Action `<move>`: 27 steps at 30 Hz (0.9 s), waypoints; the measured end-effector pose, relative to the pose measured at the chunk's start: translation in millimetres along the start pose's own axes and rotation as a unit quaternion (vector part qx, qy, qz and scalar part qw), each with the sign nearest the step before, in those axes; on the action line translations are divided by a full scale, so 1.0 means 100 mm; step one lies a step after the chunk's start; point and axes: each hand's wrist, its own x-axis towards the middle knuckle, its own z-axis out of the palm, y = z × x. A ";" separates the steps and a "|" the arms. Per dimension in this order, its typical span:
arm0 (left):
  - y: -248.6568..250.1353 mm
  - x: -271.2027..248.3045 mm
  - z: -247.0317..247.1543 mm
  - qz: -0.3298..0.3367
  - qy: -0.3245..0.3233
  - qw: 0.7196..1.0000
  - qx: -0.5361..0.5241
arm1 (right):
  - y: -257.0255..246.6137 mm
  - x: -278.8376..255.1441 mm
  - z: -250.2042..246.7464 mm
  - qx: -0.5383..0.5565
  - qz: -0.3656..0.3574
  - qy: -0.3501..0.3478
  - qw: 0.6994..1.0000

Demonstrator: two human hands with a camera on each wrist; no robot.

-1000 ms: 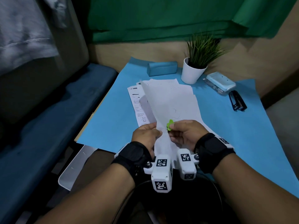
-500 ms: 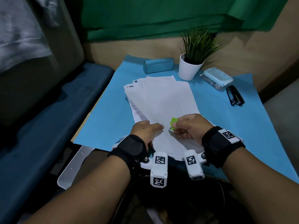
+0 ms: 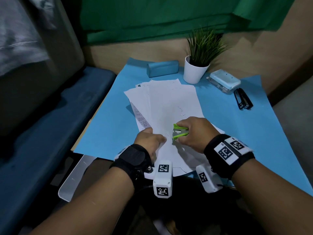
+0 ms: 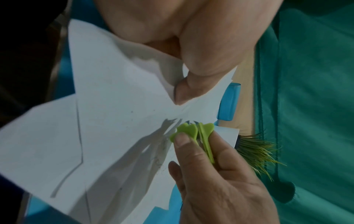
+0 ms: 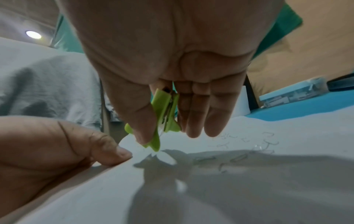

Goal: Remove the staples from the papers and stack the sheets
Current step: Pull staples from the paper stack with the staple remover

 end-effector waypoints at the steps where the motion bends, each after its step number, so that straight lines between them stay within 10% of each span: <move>1: 0.01 -0.01 0.00 -0.001 0.003 1.000 -0.001 | -0.01 0.00 0.00 0.001 -0.001 0.000 1.000; 27: -0.07 -0.06 0.04 0.012 -0.030 0.995 -0.099 | -0.25 0.03 -0.02 0.003 0.041 -0.030 0.999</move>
